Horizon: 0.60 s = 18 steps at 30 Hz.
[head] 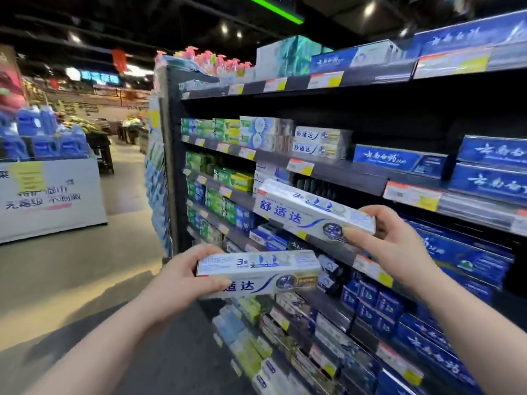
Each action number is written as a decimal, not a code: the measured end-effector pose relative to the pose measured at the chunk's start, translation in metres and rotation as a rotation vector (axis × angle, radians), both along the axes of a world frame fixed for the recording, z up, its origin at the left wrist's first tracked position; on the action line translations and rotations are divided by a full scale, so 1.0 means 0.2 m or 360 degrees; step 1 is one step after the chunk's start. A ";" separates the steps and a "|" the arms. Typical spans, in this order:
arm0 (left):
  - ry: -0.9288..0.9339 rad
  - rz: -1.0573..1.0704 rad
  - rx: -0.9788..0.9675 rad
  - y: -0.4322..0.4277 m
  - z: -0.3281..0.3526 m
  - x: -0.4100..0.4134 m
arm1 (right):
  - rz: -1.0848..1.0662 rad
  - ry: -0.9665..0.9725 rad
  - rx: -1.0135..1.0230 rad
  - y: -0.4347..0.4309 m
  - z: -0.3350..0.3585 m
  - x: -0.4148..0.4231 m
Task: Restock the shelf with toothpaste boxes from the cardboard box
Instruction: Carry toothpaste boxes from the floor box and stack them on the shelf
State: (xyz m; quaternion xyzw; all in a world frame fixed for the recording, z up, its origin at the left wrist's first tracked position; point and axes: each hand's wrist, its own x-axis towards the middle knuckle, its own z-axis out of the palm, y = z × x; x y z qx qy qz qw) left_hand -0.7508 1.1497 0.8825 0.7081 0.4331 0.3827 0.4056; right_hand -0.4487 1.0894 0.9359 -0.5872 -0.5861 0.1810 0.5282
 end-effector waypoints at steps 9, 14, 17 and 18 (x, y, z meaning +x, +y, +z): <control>-0.0207 -0.0408 0.0073 0.81 0.21 0.24 | -0.0640 -0.0361 0.0156 0.62 0.40 0.12; -0.0248 -0.0536 0.0042 1.20 0.30 0.36 | -0.0835 -0.0457 0.0203 1.05 0.52 0.29; -0.0195 -0.0605 0.0079 1.44 0.36 0.40 | -0.0882 -0.0529 0.0091 1.27 0.54 0.37; -0.0182 -0.0628 0.0102 1.50 0.37 0.41 | -0.0892 -0.0581 0.0048 1.34 0.54 0.39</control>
